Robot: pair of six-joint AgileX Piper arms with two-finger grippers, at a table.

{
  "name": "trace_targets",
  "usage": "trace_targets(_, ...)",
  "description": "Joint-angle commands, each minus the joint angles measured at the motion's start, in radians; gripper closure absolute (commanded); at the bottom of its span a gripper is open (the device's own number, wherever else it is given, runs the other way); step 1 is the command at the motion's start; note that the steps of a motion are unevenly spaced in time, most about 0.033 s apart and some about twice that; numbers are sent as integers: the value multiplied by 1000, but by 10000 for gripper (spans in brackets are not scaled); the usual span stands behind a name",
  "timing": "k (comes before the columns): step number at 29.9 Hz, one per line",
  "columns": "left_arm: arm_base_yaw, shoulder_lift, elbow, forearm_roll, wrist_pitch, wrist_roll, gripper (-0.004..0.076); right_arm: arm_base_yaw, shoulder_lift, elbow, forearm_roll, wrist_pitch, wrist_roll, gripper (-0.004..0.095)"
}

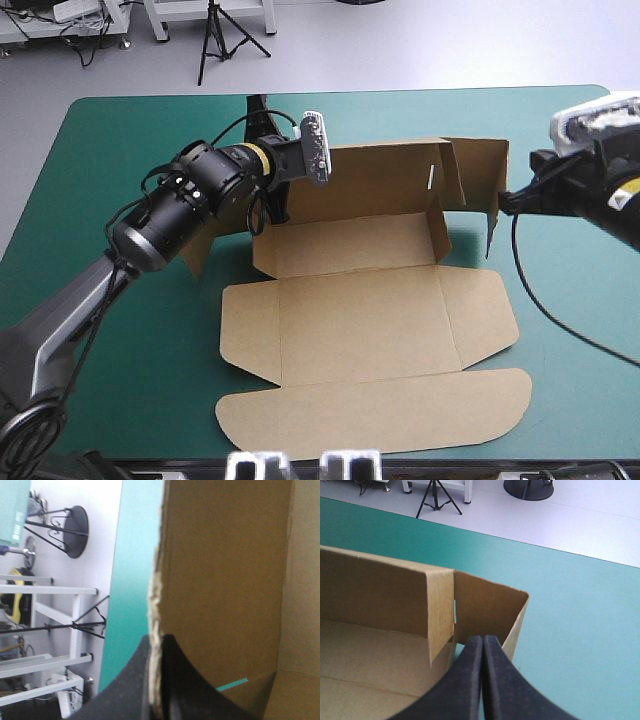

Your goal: Fold the box

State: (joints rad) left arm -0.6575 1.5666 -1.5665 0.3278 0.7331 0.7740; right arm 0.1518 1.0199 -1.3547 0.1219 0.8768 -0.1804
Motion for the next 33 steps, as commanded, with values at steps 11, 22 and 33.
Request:
trace_targets(11,-9,-194,367,351,-529,-120,733,0,477,-585,12,215,-25,927)
trace_targets(22,-7,-168,441,1002,-505,-689,733,-2,751,-782,49,311,-3,927)
trace_targets(33,-7,-118,441,1392,-390,-1170,733,-46,829,-746,139,238,-20,927)
